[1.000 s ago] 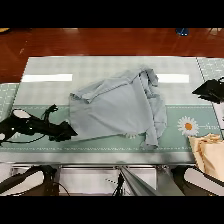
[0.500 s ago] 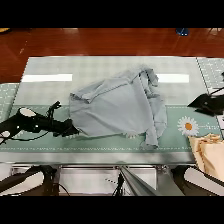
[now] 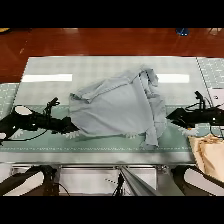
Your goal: Fold the shirts.
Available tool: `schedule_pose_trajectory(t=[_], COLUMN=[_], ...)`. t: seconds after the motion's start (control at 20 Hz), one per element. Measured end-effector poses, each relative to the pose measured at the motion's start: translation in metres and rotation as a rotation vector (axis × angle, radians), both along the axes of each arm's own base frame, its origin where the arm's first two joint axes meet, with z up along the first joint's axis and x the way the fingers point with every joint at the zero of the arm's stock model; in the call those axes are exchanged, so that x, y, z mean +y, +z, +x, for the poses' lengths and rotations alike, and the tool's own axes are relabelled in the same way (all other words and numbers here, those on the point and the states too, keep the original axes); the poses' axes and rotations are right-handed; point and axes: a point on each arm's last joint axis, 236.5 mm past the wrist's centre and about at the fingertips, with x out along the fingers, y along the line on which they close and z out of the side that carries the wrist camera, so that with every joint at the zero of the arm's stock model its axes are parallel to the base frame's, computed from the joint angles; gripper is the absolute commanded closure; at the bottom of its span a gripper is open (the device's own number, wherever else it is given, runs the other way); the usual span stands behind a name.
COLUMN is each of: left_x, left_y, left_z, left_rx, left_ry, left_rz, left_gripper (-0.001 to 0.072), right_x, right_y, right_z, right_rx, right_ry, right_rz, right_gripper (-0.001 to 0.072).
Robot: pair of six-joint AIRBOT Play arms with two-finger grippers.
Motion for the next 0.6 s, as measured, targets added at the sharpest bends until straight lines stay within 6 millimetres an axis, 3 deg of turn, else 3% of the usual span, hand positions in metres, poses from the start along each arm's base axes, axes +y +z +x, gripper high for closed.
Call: schedule_pose_trajectory(t=[0.05, 0.1, 0.15, 0.25, 0.35, 0.45, 0.55, 0.6], left_x=[0.000, 0.001, 0.002, 0.004, 0.007, 0.008, 0.008, 0.009], left_y=[0.003, 0.007, 0.012, 0.026, 0.045, 0.072, 0.116, 0.145], left_z=[0.004, 0.010, 0.017, 0.036, 0.057, 0.079, 0.101, 0.112], left_rx=[-0.014, -0.034, -0.059, -0.119, -0.190, -0.273, -0.390, -0.470], left_ry=[-0.001, -0.005, -0.008, -0.013, -0.021, -0.034, -0.061, -0.070], left_rz=[0.000, 0.002, 0.004, 0.010, 0.015, 0.019, 0.022, 0.032], left_gripper=[0.0687, 0.0687, 0.0687, 0.0687, 0.0688, 0.0688, 0.0688, 0.0688], right_x=[0.007, 0.014, 0.022, 0.035, 0.043, 0.040, 0.034, 0.027], right_y=[-0.004, -0.007, -0.010, -0.019, -0.021, -0.009, 0.035, 0.068], right_z=[0.002, 0.004, 0.007, 0.008, 0.010, 0.018, 0.046, 0.059], right_rx=[0.002, 0.005, 0.009, 0.025, 0.025, -0.009, -0.138, -0.224], right_ry=[0.002, 0.000, 0.000, 0.009, 0.018, 0.044, 0.050, 0.062], right_rz=[-0.013, -0.021, -0.029, -0.055, -0.067, -0.091, -0.099, -0.118], right_gripper=[0.0187, 0.0240, 0.0367, 0.0691, 0.0688, 0.0688, 0.0688, 0.0689])
